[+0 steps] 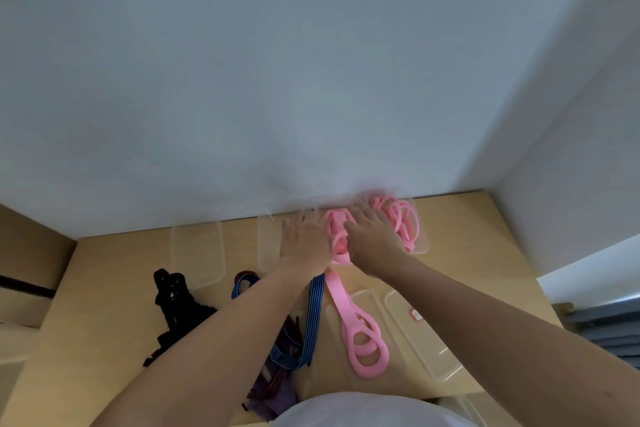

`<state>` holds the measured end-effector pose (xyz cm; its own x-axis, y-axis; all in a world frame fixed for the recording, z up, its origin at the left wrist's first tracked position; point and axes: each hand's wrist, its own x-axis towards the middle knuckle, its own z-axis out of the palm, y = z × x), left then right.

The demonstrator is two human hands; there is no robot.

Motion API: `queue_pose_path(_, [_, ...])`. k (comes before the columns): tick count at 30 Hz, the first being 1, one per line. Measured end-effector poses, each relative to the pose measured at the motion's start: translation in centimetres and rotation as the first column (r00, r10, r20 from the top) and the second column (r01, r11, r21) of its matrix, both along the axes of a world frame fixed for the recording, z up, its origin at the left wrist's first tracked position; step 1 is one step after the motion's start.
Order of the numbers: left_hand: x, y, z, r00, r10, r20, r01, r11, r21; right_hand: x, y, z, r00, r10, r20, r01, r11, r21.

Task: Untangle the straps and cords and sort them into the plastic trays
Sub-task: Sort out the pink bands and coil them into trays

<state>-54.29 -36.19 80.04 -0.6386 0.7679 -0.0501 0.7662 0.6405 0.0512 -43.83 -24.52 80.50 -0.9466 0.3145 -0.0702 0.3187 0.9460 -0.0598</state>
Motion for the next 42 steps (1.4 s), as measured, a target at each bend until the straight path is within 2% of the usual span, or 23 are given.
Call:
queue_pose_path(4, [0.4,-1.2,1.1,0.995,0.049,0.091,-0.043,0.997,-0.067,0.2,0.5,0.4,0.996,-0.005,0.091,0.003,1.000,0.027])
queue_pose_path(13, [4.9,-3.7,3.4,0.977,0.101,0.190,-0.072,0.986,-0.151,3.9,0.6,0.8,0.988,0.063,0.144,-0.070,0.997,0.044])
queue_pose_path(17, [8.0,-4.3,3.0,0.966,0.151,0.212,-0.123,0.983,-0.139,7.1,0.2,1.6,0.985,0.097,0.140,-0.097,0.995,-0.012])
queue_pose_path(23, [14.2,-5.5,2.9,0.945,0.203,0.257,-0.205,0.979,-0.020,12.1,-0.1,1.5,0.984,0.128,0.123,-0.117,0.989,-0.089])
queue_pose_path(27, [17.1,-6.3,2.3,0.887,0.330,0.323,-0.363,0.930,0.047,14.9,-1.0,0.3,0.989,0.121,0.089,-0.099,0.971,-0.220])
queue_pose_path(31, [19.2,-7.2,2.1,0.844,0.375,0.383,-0.404,0.915,-0.006,17.2,-2.6,-1.2,0.986,0.078,0.146,-0.022,0.935,-0.354])
queue_pose_path(34, [20.1,-7.2,1.8,0.750,0.405,0.523,-0.460,0.887,-0.028,17.7,-3.4,-1.4,0.983,0.024,0.180,0.067,0.874,-0.482])
queue_pose_path(36, [20.2,-7.3,1.0,0.578,0.450,0.680,-0.623,0.782,0.012,17.6,-3.7,-1.5,0.978,-0.053,0.202,0.164,0.794,-0.586])
queue_pose_path(38, [20.2,-7.2,0.5,0.358,0.419,0.835,-0.765,0.643,0.005,17.2,-4.0,-1.7,0.959,-0.151,0.239,0.279,0.644,-0.712])
queue_pose_path(41, [19.5,-7.5,-0.4,0.180,0.347,0.920,-0.803,0.593,-0.067,16.4,-4.8,-2.3,0.897,-0.284,0.339,0.427,0.353,-0.833])
queue_pose_path(42, [19.2,-7.7,-0.7,0.142,0.326,0.935,-0.805,0.588,-0.083,16.1,-5.1,-2.7,0.877,-0.314,0.365,0.455,0.292,-0.841])
